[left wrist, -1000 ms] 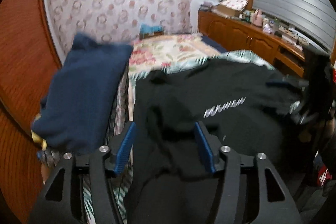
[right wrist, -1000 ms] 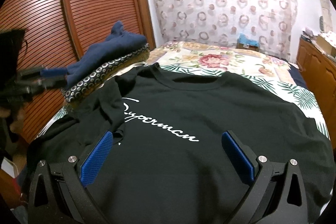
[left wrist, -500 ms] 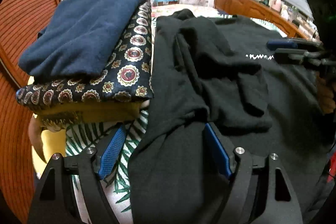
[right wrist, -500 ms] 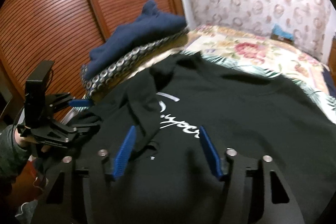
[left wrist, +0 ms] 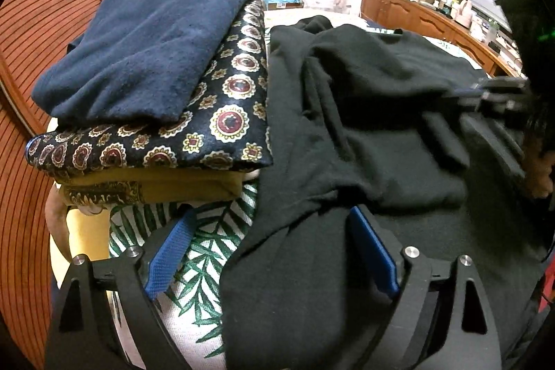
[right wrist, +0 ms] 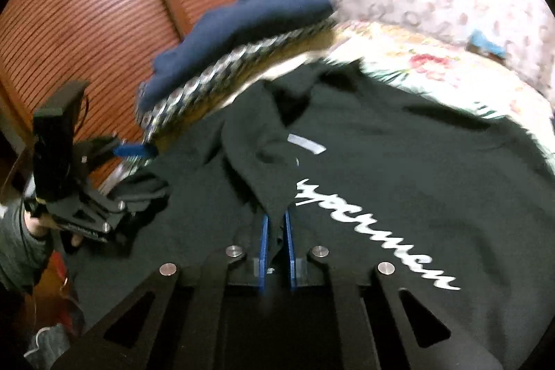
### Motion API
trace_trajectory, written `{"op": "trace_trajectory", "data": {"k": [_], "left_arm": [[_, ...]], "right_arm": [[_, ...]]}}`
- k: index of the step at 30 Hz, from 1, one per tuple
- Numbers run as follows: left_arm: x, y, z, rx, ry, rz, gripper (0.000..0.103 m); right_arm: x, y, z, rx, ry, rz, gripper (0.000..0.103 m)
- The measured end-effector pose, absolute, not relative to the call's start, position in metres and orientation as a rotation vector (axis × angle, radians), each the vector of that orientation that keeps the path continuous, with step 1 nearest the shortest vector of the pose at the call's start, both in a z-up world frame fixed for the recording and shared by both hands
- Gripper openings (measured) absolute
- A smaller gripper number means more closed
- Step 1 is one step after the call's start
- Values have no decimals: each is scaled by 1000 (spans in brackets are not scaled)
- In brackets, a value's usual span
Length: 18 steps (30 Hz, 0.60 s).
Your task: Fold small clothes
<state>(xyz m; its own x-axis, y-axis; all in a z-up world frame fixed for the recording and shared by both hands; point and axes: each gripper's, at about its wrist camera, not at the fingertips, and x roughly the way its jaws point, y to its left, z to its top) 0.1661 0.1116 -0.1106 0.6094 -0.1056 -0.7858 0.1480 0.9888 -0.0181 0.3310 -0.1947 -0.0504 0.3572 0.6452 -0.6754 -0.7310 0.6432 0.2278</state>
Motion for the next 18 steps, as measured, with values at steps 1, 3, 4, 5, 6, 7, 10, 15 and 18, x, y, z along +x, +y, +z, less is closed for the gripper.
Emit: {"op": "trace_trajectory", "data": {"k": [1, 3, 4, 5, 6, 7, 10, 15, 18], "left_arm": [[166, 112, -111, 50, 904, -146, 90], [166, 112, -111, 50, 904, -146, 90], [166, 112, -111, 50, 904, -146, 90], [166, 112, -111, 51, 904, -146, 90], [166, 112, -111, 50, 904, -146, 90], [166, 112, -111, 50, 904, -145, 91], [168, 113, -111, 48, 907, -138, 93], [169, 113, -111, 48, 908, -138, 93], [169, 113, -111, 48, 908, -138, 94]], "right_arm": [[332, -201, -46, -111, 805, 868, 8], [332, -218, -38, -80, 796, 837, 8], [332, -226, -35, -72, 790, 813, 8], [330, -233, -32, -67, 788, 795, 8], [330, -239, -32, -57, 789, 778, 8], [331, -246, -31, -43, 791, 760, 8], [329, -262, -29, -17, 783, 707, 8], [321, -266, -24, -22, 743, 646, 20], [312, -247, -30, -34, 759, 676, 40]]}}
